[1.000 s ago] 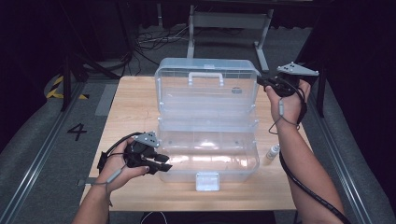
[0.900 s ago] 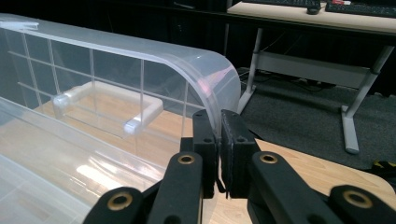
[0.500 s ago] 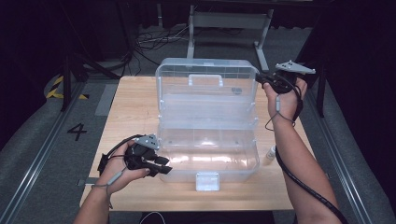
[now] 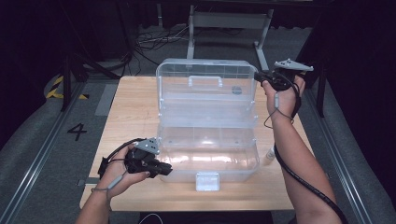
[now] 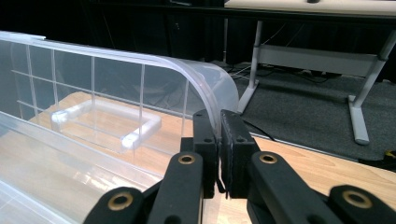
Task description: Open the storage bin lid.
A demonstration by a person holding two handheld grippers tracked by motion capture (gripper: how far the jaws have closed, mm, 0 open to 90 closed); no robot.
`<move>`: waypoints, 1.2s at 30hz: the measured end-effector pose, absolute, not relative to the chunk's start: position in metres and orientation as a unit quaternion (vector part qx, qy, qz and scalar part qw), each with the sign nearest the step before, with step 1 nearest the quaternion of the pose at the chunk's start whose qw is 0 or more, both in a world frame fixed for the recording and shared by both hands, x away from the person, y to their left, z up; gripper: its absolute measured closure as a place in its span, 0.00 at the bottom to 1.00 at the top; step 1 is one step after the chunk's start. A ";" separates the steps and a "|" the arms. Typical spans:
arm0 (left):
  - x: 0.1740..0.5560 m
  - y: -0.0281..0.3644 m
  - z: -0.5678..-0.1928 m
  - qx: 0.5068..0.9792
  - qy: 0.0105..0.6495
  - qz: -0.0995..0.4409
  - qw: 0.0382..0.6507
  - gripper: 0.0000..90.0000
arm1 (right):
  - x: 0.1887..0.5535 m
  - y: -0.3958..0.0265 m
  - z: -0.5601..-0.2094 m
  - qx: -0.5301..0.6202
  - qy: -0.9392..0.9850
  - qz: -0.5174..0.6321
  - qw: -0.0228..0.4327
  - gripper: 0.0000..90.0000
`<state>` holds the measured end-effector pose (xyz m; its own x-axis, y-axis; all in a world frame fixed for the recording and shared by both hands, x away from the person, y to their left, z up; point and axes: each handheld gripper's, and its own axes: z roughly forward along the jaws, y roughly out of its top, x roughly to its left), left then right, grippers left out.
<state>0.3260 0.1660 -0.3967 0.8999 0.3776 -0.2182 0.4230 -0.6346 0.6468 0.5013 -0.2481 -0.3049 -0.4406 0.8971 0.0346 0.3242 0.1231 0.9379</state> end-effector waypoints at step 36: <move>0.321 0.168 -0.402 0.892 0.235 -0.023 0.386 0.90 | 0.534 -0.248 -0.319 0.466 0.685 0.495 0.261 0.95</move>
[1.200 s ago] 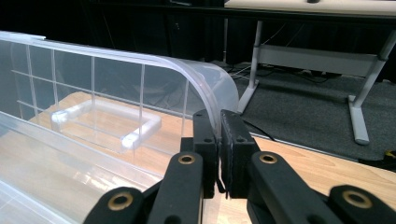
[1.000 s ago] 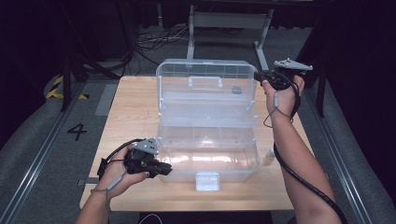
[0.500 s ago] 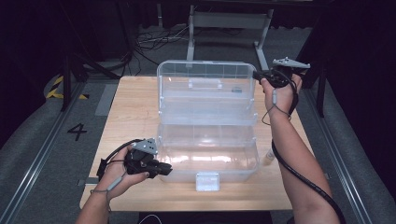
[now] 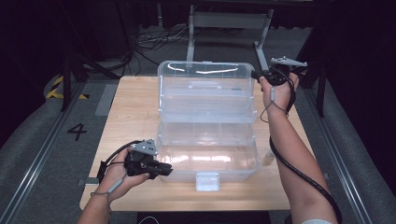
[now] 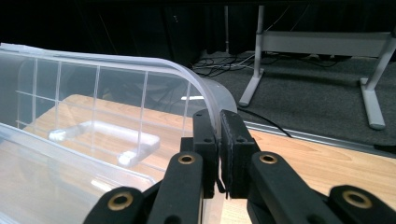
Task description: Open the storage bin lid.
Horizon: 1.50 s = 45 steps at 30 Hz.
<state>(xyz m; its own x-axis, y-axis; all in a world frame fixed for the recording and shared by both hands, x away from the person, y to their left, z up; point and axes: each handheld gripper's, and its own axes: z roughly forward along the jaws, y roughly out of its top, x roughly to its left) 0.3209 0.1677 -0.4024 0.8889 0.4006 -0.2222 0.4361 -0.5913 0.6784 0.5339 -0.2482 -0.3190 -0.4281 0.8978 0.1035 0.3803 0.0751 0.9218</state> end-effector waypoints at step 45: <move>0.320 0.168 -0.403 0.889 0.239 -0.018 0.390 0.89 | 0.583 -0.245 -0.363 0.519 0.675 0.474 0.223 0.95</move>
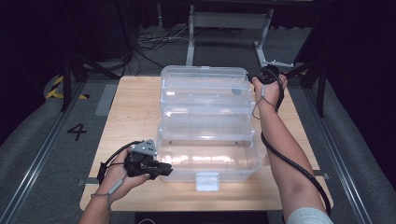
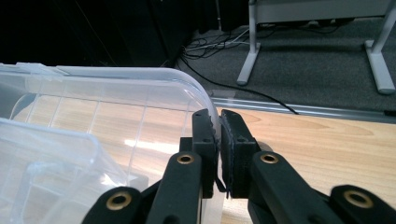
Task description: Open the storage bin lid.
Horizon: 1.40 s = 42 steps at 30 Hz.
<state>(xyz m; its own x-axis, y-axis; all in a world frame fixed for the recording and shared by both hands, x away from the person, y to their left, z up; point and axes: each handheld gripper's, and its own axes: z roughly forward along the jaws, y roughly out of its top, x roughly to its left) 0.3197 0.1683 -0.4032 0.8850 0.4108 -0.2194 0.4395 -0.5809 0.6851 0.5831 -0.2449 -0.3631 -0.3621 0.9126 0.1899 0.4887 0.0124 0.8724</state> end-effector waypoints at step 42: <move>0.332 0.188 -0.384 0.874 0.259 -0.005 0.410 0.71 | 0.557 -0.266 -0.355 0.495 0.678 0.504 0.204 0.62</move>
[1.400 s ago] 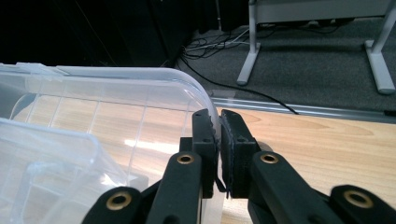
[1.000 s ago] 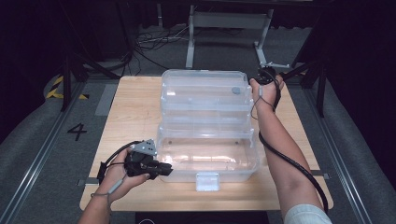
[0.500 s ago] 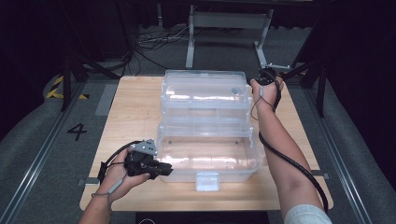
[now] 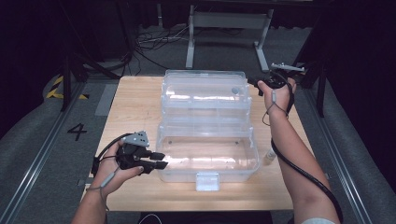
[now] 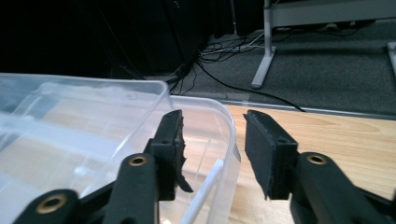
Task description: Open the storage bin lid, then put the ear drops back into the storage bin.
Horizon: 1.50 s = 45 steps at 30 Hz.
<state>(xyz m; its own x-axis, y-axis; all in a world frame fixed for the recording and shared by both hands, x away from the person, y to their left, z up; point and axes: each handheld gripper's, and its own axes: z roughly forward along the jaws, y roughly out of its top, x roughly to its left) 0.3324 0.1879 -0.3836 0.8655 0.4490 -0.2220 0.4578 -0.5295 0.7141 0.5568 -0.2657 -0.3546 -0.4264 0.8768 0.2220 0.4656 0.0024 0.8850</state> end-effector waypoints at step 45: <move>0.371 0.224 -0.365 0.844 0.351 0.056 0.401 0.51 | 0.379 -0.349 -0.334 0.400 0.710 0.544 0.198 0.52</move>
